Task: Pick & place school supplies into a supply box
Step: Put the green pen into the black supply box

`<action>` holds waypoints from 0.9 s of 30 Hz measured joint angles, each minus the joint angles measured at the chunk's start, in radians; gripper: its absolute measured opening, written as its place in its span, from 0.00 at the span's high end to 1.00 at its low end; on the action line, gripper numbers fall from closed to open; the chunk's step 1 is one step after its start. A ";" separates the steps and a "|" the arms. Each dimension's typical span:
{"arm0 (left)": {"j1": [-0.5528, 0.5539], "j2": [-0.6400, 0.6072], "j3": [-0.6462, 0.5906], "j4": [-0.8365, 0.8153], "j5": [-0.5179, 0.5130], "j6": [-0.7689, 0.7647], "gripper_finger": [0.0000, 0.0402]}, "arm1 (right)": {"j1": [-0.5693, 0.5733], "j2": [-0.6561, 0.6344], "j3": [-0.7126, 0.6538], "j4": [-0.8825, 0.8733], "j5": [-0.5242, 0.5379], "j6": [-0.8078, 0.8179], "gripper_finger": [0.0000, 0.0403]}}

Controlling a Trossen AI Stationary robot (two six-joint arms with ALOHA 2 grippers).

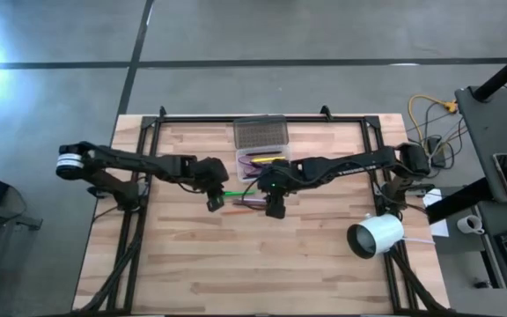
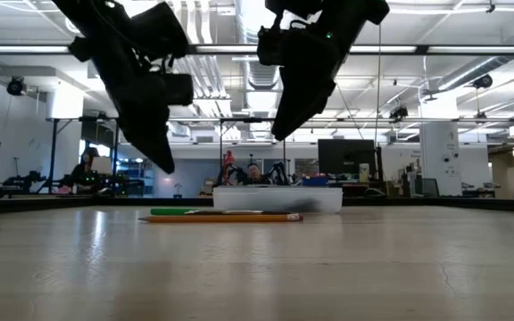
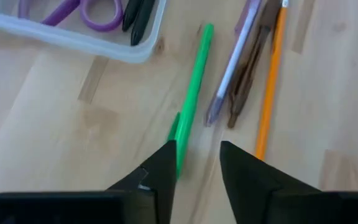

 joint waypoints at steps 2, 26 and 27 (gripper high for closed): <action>0.000 0.027 0.001 0.019 -0.001 0.005 0.69 | 0.000 -0.003 -0.006 -0.019 0.000 0.004 0.57; 0.010 0.248 0.004 0.129 -0.008 0.220 0.64 | 0.004 -0.003 -0.015 -0.059 0.027 0.064 0.58; 0.015 0.250 0.004 0.130 -0.007 0.220 0.66 | 0.004 -0.003 -0.015 -0.058 0.028 0.064 0.58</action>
